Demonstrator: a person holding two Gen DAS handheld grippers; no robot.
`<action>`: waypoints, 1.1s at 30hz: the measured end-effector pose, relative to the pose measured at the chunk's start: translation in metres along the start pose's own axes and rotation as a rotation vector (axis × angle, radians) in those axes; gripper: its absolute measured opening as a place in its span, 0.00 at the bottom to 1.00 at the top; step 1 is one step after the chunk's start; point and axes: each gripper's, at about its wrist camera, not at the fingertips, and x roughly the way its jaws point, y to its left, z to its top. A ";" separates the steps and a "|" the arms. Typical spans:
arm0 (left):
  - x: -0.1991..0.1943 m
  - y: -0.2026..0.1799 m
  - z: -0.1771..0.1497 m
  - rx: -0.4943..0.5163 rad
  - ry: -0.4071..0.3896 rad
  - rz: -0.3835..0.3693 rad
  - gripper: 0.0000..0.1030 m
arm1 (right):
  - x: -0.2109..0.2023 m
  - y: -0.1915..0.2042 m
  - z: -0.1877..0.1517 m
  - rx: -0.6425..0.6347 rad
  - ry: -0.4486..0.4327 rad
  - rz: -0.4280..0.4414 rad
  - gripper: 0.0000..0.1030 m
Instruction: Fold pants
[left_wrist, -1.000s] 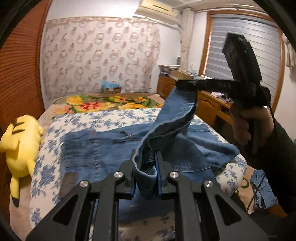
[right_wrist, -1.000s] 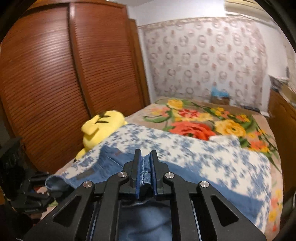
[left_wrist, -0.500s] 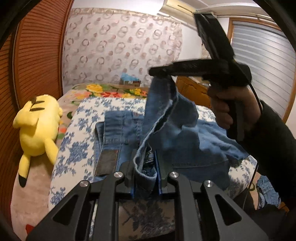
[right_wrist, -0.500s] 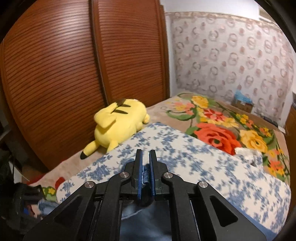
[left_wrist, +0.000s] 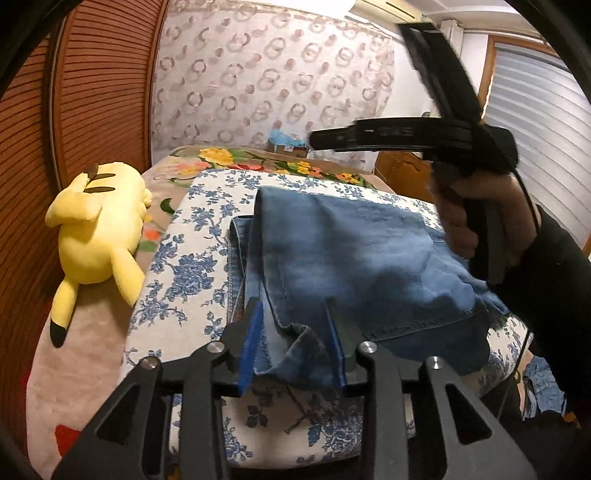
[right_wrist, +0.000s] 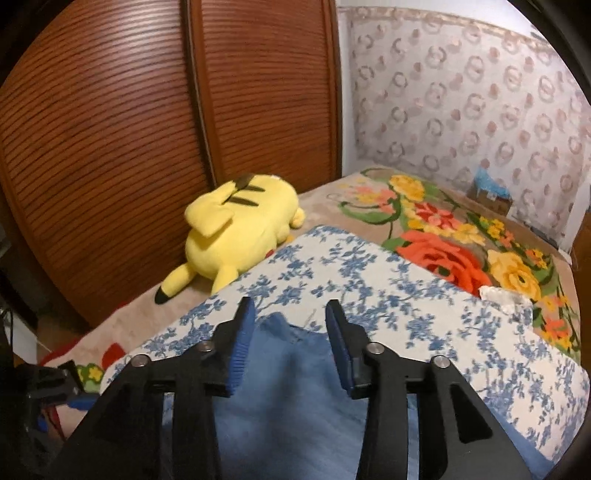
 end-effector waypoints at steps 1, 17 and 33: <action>0.000 0.000 0.001 0.002 0.000 0.004 0.35 | -0.004 -0.004 -0.001 0.002 -0.005 -0.009 0.40; 0.022 -0.032 0.007 0.056 0.024 0.010 0.45 | -0.065 -0.121 -0.100 0.142 0.086 -0.172 0.40; 0.053 -0.038 -0.001 0.082 0.096 0.033 0.45 | -0.034 -0.148 -0.105 0.272 0.139 -0.065 0.04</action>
